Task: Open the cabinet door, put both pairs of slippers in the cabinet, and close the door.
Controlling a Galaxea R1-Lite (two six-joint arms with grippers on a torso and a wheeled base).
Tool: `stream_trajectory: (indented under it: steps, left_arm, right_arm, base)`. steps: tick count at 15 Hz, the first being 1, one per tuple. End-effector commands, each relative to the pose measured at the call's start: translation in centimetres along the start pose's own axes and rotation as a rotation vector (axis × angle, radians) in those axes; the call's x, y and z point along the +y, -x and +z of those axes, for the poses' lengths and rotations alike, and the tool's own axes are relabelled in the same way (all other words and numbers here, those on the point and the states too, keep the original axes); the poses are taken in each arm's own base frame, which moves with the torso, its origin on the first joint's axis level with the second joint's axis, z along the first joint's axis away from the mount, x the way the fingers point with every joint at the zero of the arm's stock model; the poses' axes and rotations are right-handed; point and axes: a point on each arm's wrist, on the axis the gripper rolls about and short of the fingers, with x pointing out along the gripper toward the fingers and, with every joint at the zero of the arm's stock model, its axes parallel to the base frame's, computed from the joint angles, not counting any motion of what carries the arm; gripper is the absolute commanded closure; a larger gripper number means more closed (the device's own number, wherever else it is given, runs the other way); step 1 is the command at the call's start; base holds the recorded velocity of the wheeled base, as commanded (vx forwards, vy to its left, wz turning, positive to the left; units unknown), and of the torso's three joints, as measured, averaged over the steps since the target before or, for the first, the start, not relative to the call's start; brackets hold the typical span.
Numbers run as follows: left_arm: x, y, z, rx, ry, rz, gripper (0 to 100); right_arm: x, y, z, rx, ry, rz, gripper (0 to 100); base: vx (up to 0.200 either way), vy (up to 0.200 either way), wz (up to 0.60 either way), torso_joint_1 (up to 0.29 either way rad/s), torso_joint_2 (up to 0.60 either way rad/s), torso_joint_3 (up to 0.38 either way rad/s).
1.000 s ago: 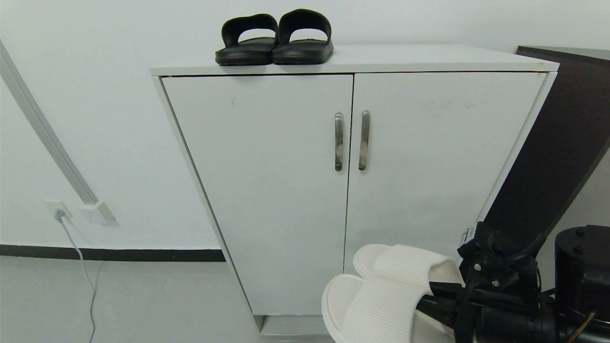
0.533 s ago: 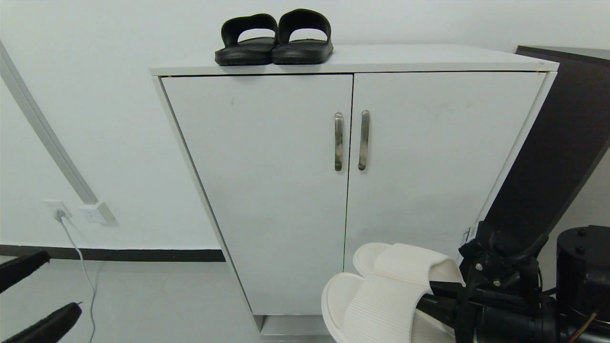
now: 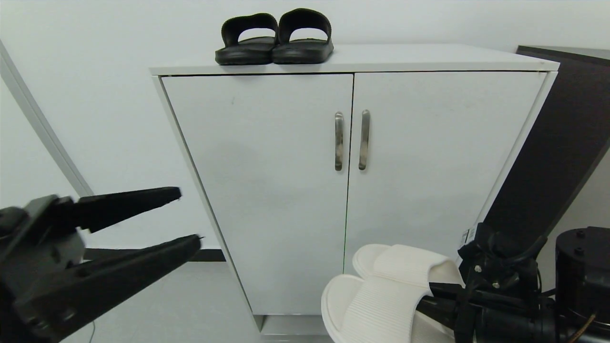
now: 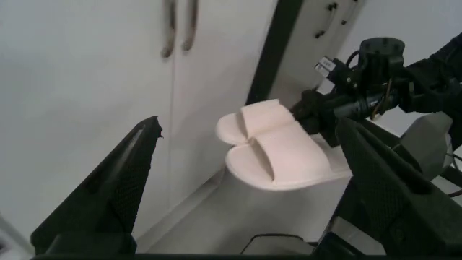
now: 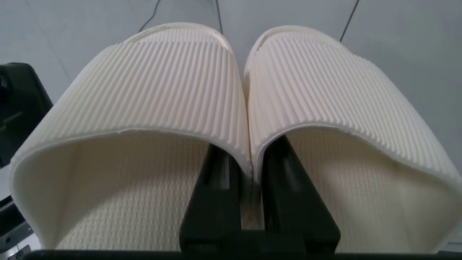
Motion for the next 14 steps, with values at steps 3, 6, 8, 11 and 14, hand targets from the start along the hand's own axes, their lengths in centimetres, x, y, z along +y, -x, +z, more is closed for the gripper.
stream_trajectory:
  steps: [3, 6, 8, 11, 14]
  left_arm:
    - [1.3, -8.2, 0.3, 0.069, 0.022, -0.108, 0]
    - [0.9, -12.2, 1.3, 0.075, 0.023, -0.171, 0]
    - [0.1, -14.3, 1.5, 0.081, 0.020, -0.223, 0]
    - [-0.2, -17.6, 2.4, 0.066, 0.041, -0.258, 0]
    - [0.2, -19.8, 3.6, 0.030, 0.060, -0.254, 0]
  right_arm:
    - [0.0, -0.1, -0.1, 0.006, -0.002, 0.000, 100]
    - [0.0, -0.1, -0.2, 0.010, -0.002, 0.000, 100]
    - [0.0, -0.1, -0.3, 0.015, -0.003, 0.000, 100]
    - [0.0, -0.3, -0.5, 0.026, -0.006, 0.004, 100]
    - [0.0, -0.2, -0.5, 0.024, -0.012, 0.002, 100]
  base:
    - [0.000, 0.000, 0.00, 0.000, 0.00, 0.000]
    - [0.000, 0.000, 0.00, 0.000, 0.00, 0.000]
    - [0.000, 0.000, 0.00, 0.000, 0.00, 0.000]
    - [0.000, 0.000, 0.00, 0.000, 0.00, 0.000]
    - [0.000, 0.000, 0.00, 0.000, 0.00, 0.000]
